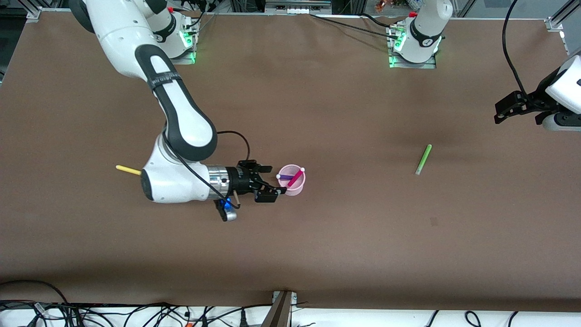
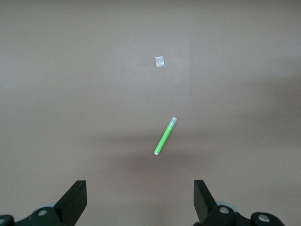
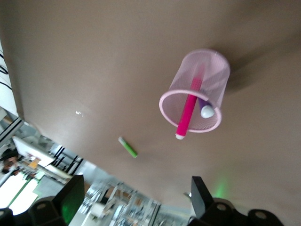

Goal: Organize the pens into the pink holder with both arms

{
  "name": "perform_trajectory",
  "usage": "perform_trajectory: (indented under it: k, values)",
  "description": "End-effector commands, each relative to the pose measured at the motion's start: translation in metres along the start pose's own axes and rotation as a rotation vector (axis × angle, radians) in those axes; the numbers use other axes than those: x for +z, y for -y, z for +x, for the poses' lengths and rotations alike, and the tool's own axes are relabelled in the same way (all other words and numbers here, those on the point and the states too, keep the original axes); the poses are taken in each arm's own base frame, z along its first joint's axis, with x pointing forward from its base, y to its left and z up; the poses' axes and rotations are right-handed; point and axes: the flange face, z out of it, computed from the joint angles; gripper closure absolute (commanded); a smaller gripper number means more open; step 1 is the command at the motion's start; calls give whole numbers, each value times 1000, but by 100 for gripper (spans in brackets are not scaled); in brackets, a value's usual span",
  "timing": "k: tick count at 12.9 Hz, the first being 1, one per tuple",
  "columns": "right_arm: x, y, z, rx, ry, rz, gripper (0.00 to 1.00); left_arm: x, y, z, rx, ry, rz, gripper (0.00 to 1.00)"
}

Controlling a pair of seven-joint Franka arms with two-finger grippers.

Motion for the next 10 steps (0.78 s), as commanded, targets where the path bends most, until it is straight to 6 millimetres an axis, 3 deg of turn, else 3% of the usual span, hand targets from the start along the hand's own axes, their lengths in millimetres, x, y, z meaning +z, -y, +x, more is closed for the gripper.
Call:
perform_trajectory:
  k: [1, 2, 3, 4, 6, 10]
  values:
    - [-54, -8, -8, -203, -138, -162, 0, -3, 1, 1, -4, -8, -19, 0]
    - [-71, -14, -6, -298, -168, -223, 0, -3, 1, 1, -4, -10, -19, 0]
    - [-107, -23, 7, -344, -180, -238, 0, -3, 1, 1, -4, -8, -19, 0]
    - [-129, -30, 6, -390, -159, -259, 0, -3, 1, 1, -4, -8, -20, 0]
    - [-179, -42, -6, -447, -181, -329, 0, -3, 1, 1, -4, -8, -19, 0]
    - [-249, -72, -52, -572, -182, -439, 0, -3, 0, 1, -2, -8, -19, 0]
